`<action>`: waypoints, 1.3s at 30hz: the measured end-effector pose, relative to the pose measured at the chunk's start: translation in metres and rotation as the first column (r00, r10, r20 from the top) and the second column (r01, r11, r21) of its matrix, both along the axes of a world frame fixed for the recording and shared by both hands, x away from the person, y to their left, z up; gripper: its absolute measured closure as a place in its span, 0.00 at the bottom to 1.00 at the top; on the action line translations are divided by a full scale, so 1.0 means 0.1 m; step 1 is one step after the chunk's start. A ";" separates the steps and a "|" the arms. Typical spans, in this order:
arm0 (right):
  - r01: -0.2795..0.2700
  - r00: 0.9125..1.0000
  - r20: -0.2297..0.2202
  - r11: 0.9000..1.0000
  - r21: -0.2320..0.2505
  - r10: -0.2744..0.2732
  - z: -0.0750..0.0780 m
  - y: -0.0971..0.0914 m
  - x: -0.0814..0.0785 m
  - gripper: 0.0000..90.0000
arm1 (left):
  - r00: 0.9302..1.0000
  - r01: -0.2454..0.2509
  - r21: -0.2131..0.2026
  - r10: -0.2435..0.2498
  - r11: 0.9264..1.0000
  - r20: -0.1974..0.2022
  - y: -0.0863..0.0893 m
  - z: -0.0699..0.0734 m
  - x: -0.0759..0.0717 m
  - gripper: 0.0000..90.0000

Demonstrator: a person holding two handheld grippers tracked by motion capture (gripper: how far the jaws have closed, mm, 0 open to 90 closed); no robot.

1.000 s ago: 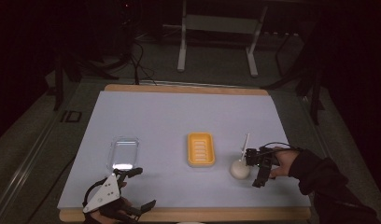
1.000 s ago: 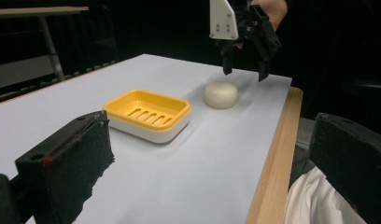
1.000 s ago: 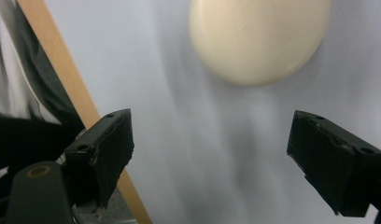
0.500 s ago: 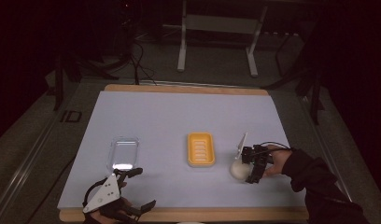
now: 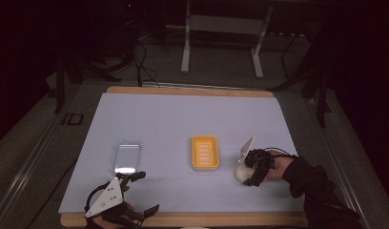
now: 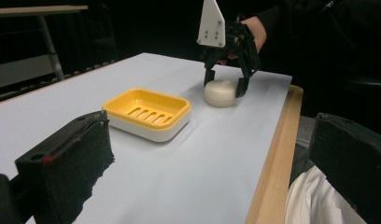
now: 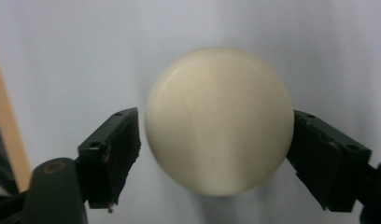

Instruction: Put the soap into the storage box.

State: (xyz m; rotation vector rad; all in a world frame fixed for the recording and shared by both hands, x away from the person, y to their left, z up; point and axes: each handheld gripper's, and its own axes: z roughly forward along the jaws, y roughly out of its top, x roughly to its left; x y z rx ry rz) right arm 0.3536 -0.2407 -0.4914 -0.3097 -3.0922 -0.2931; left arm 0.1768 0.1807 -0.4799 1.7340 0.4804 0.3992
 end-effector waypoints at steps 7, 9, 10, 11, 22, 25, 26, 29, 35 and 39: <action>-0.024 1.000 0.008 1.000 0.000 0.024 -0.08 0.01 0.01 0.25 | 1.000 -0.001 0.001 0.001 1.000 0.000 0.00 0.00 0.00 0.00; -0.019 1.000 -0.001 1.000 0.014 0.019 -0.08 0.00 0.02 0.26 | 1.000 -0.001 0.000 0.001 1.000 0.001 0.00 0.00 0.00 0.00; -0.019 1.000 -0.001 1.000 0.014 0.019 -0.08 0.00 0.02 0.26 | 1.000 0.000 0.000 0.000 1.000 0.001 0.00 0.00 0.00 0.00; -0.017 1.000 -0.004 1.000 0.014 0.017 -0.08 0.00 0.02 0.26 | 1.000 0.000 0.001 0.000 1.000 0.001 0.00 0.00 0.00 0.00; -0.022 0.999 -0.027 1.000 -0.022 0.021 -0.06 0.01 0.04 0.28 | 1.000 0.000 0.001 0.000 1.000 0.001 0.00 0.00 0.00 0.00; -0.016 0.999 -0.050 1.000 -0.017 0.015 -0.03 0.00 0.05 0.28 | 1.000 0.000 0.004 0.000 1.000 0.001 0.00 0.00 0.00 0.00; -0.020 0.999 -0.051 1.000 -0.023 0.019 -0.03 0.00 0.05 0.28 | 1.000 -0.001 0.003 0.001 1.000 0.001 0.00 0.00 0.00 0.00; -0.024 0.998 -0.054 0.999 -0.033 0.022 0.00 0.01 0.05 0.28 | 1.000 -0.001 0.000 0.001 1.000 0.000 0.00 0.00 0.00 0.00; -0.052 0.998 -0.034 0.998 -0.038 0.051 0.14 0.00 0.07 0.28 | 1.000 0.001 0.001 -0.001 1.000 0.001 0.00 0.00 0.00 0.00; -0.071 0.997 -0.025 0.997 -0.034 0.070 0.22 0.00 0.08 0.28 | 1.000 0.002 0.000 -0.002 1.000 0.000 0.00 0.00 0.00 0.00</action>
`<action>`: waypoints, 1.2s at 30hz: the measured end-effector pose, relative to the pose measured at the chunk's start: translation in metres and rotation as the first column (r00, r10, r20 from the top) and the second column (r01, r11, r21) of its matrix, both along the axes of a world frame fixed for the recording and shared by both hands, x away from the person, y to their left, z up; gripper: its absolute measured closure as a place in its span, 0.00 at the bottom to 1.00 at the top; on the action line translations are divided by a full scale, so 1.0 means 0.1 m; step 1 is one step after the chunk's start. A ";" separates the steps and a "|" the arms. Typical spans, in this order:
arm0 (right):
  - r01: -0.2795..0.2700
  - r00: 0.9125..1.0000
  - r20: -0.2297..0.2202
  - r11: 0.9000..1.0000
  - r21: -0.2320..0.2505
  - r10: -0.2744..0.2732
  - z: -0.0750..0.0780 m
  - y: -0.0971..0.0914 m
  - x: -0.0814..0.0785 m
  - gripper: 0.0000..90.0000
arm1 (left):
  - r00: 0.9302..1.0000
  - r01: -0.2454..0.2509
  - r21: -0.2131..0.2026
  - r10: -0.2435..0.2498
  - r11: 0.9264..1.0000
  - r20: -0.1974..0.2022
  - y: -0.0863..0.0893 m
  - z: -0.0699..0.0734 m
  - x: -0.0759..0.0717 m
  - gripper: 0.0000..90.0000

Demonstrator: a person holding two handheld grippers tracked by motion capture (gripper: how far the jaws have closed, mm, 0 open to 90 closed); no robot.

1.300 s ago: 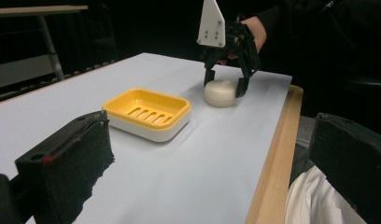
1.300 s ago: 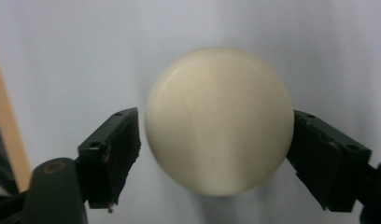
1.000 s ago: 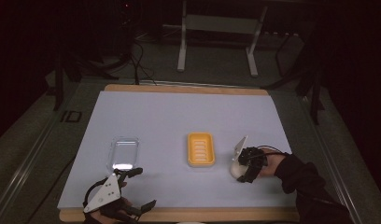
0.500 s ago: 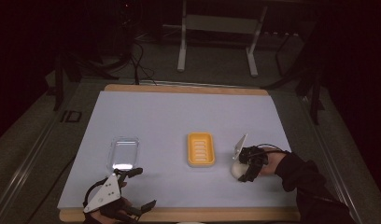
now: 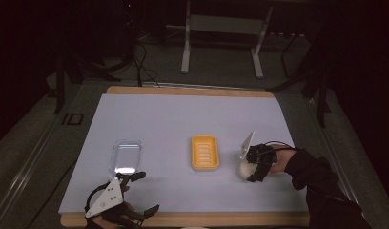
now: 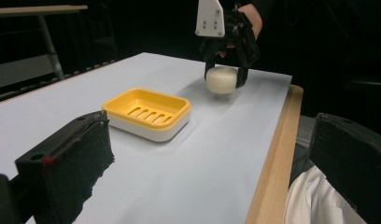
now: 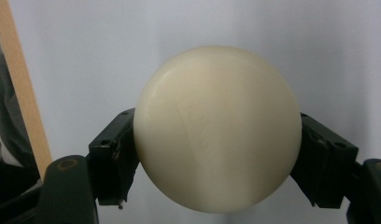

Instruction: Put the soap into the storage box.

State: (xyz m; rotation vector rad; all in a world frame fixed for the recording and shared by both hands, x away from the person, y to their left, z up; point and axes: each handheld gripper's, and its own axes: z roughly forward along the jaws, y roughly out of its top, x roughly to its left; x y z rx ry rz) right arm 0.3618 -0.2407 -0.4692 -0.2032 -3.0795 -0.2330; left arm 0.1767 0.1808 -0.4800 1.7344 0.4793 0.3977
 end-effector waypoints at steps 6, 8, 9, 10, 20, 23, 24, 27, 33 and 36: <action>-0.018 0.999 0.028 1.000 0.019 0.018 0.21 0.01 0.02 0.28 | 1.000 0.000 0.005 0.000 1.000 0.001 0.00 0.00 0.00 0.00; -0.024 0.999 0.034 1.000 0.015 0.024 0.24 0.02 0.03 0.28 | 1.000 0.000 0.005 -0.001 1.000 0.002 0.00 0.00 0.00 0.00; -0.029 0.999 0.046 0.999 0.014 0.029 0.28 0.02 0.03 0.28 | 1.000 0.000 0.006 0.000 1.000 0.002 0.00 0.00 0.00 0.00; -0.041 0.997 0.063 0.999 0.022 0.040 0.36 0.03 0.06 0.28 | 1.000 0.001 0.006 -0.001 1.000 0.001 0.00 0.00 0.00 0.00; -0.067 0.993 0.099 0.998 0.010 0.066 0.61 0.13 0.14 0.28 | 1.000 0.002 0.009 -0.002 1.000 -0.001 -0.01 -0.01 0.00 0.00; -0.075 0.990 0.119 0.997 0.007 0.074 0.67 0.18 0.16 0.28 | 1.000 0.004 0.010 -0.004 1.000 -0.003 -0.01 -0.01 0.01 0.00; -0.081 0.990 0.120 0.997 0.009 0.080 0.69 0.20 0.17 0.28 | 1.000 0.004 0.011 -0.004 1.000 -0.003 -0.01 -0.01 0.01 0.00; -0.101 0.986 0.134 0.995 0.013 0.098 0.75 0.27 0.19 0.28 | 1.000 0.005 0.009 -0.005 1.000 -0.004 -0.01 -0.01 0.01 0.00; -0.139 0.980 0.150 0.990 0.028 0.133 0.86 0.40 0.21 0.28 | 1.000 0.008 0.009 -0.008 1.000 -0.005 -0.01 -0.01 0.00 0.00; -0.170 0.973 0.166 0.985 0.024 0.163 0.90 0.47 0.21 0.28 | 1.000 0.009 0.007 -0.009 1.000 -0.002 -0.01 -0.01 0.00 0.00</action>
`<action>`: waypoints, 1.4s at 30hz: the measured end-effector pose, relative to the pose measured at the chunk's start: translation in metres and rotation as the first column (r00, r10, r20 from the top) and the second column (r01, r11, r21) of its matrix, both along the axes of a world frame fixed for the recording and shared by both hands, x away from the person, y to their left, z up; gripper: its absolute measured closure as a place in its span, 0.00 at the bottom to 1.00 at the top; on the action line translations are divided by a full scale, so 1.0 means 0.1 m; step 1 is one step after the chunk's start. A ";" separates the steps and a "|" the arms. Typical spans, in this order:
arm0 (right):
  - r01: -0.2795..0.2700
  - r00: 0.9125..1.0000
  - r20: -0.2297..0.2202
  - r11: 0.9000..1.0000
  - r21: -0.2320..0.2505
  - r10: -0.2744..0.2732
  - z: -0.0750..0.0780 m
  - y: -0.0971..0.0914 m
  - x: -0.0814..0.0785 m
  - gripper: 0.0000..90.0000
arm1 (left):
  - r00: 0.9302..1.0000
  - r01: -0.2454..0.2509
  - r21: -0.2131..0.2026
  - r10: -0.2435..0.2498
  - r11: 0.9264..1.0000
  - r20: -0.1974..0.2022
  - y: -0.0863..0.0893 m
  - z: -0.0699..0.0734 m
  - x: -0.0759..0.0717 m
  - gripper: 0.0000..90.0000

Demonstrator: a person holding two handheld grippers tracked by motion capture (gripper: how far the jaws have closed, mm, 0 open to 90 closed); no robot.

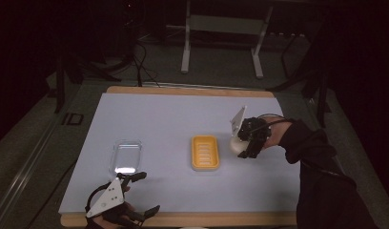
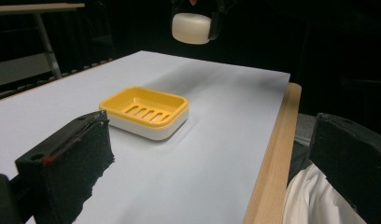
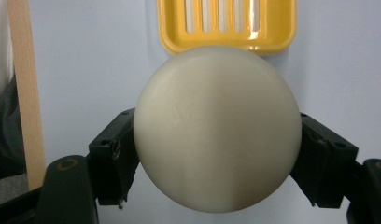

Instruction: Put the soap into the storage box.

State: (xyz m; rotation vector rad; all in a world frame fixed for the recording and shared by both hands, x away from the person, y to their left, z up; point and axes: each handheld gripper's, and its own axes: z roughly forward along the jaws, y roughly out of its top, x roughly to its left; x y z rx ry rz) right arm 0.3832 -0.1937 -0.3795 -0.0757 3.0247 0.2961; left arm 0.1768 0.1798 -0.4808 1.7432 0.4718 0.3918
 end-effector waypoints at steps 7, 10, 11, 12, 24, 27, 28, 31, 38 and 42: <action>-0.030 1.000 0.005 1.000 0.003 0.030 0.03 0.18 0.01 0.28 | 1.000 0.002 -0.003 -0.002 1.000 -0.001 0.00 0.00 0.00 0.00; -0.042 0.999 0.015 0.999 -0.003 0.042 0.02 0.24 0.01 0.28 | 1.000 0.003 -0.004 -0.003 1.000 0.000 0.00 0.00 0.00 0.00; -0.044 0.999 0.014 0.999 -0.001 0.044 0.02 0.26 0.01 0.28 | 1.000 0.004 -0.004 -0.004 1.000 -0.001 0.00 0.00 0.00 0.00; -0.048 0.999 0.015 0.999 -0.002 0.048 0.02 0.28 0.01 0.28 | 1.000 0.005 0.000 -0.005 1.000 0.000 0.00 0.00 0.00 0.00; -0.090 0.996 0.025 0.995 0.052 0.089 -0.06 0.46 0.06 0.28 | 1.000 0.007 0.001 -0.007 1.000 -0.003 0.00 0.00 0.00 0.00; -0.103 0.995 0.027 0.991 0.084 0.101 -0.07 0.50 0.06 0.28 | 1.000 0.007 -0.003 -0.007 1.000 -0.002 0.00 0.00 0.00 0.00; -0.103 0.995 0.025 0.990 0.095 0.101 -0.08 0.52 0.06 0.28 | 1.000 0.006 -0.003 -0.006 1.000 -0.002 0.00 0.00 0.00 0.00; -0.109 0.994 0.025 0.988 0.112 0.107 -0.11 0.57 0.07 0.28 | 1.000 0.008 -0.004 -0.008 1.000 -0.002 0.00 0.00 0.00 0.00; -0.111 0.994 0.020 0.984 0.139 0.109 -0.25 0.65 0.12 0.28 | 1.000 0.009 -0.004 -0.009 1.000 -0.001 0.01 0.00 0.00 0.00; -0.110 0.994 0.003 0.984 0.140 0.111 -0.34 0.69 0.15 0.28 | 1.000 0.011 -0.005 -0.011 1.000 -0.003 0.00 0.00 0.00 0.00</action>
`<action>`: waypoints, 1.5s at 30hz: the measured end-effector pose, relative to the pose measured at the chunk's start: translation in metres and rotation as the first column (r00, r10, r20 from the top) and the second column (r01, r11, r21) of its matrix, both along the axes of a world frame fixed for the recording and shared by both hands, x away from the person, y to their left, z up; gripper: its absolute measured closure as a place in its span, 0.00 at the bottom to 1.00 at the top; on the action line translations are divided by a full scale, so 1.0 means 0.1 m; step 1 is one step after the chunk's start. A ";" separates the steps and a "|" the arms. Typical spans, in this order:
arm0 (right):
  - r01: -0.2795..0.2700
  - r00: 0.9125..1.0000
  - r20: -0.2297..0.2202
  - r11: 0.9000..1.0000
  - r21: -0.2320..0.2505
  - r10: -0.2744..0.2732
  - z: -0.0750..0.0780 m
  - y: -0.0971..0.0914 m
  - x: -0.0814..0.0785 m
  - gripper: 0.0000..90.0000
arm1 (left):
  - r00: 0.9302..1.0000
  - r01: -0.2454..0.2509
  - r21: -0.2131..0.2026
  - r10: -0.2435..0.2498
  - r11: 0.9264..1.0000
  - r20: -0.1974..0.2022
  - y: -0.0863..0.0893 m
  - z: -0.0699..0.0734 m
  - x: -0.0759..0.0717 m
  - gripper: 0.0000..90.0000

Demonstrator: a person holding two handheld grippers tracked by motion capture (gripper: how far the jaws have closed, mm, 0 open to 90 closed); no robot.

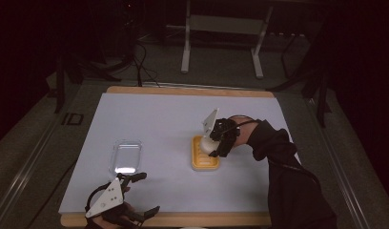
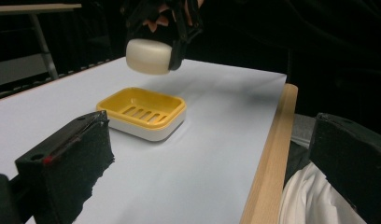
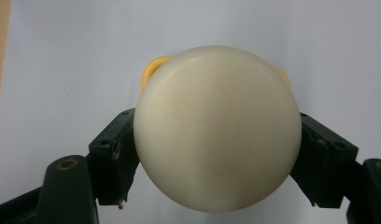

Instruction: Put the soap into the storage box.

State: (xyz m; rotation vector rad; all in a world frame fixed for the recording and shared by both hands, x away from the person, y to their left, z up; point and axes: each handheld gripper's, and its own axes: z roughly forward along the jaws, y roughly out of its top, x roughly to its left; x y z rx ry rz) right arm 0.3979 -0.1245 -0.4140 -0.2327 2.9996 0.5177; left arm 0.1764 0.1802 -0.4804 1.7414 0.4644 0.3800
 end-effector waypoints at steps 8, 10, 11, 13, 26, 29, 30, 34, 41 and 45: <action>0.021 1.000 -0.011 1.000 0.016 -0.021 -0.18 0.03 0.08 0.28 | 1.000 0.000 -0.001 0.000 1.000 0.000 0.00 0.00 0.00 0.00; 0.038 0.999 -0.016 0.999 0.020 -0.038 -0.22 0.04 0.11 0.28 | 1.000 0.001 0.000 -0.001 1.000 -0.001 0.00 0.00 0.00 0.00; 0.047 0.999 -0.021 0.999 0.018 -0.047 -0.24 0.04 0.12 0.28 | 1.000 0.001 0.000 -0.001 1.000 -0.002 0.00 0.00 0.00 0.00; 0.063 0.998 -0.026 0.998 0.012 -0.062 -0.29 0.06 0.15 0.28 | 1.000 0.002 -0.001 -0.002 1.000 -0.001 0.00 0.00 0.00 0.00; 0.122 0.992 -0.038 0.992 -0.045 -0.123 -0.61 0.12 0.25 0.28 | 1.000 0.007 0.000 -0.007 1.000 -0.003 0.00 0.00 0.00 0.00; 0.125 0.991 -0.033 0.990 -0.066 -0.127 -0.70 0.15 0.26 0.28 | 1.000 0.007 0.001 -0.007 1.000 -0.005 0.00 -0.01 0.00 0.00; 0.132 0.990 -0.032 0.988 -0.079 -0.135 -0.71 0.15 0.25 0.27 | 1.000 0.007 0.000 -0.007 1.000 -0.005 0.00 -0.01 0.00 0.00; 0.156 0.986 -0.044 0.983 -0.096 -0.160 -0.75 0.17 0.26 0.27 | 1.000 0.007 0.002 -0.007 1.000 -0.005 0.00 -0.01 0.00 0.00; 0.160 0.985 -0.042 0.980 -0.118 -0.166 -0.71 0.19 0.24 0.27 | 1.000 0.008 0.002 -0.008 1.000 -0.004 -0.01 -0.01 0.01 0.00; 0.172 0.984 -0.037 0.982 -0.080 -0.175 -0.60 0.16 0.23 0.22 | 1.000 0.010 0.005 -0.010 1.000 -0.004 -0.01 -0.01 0.01 0.00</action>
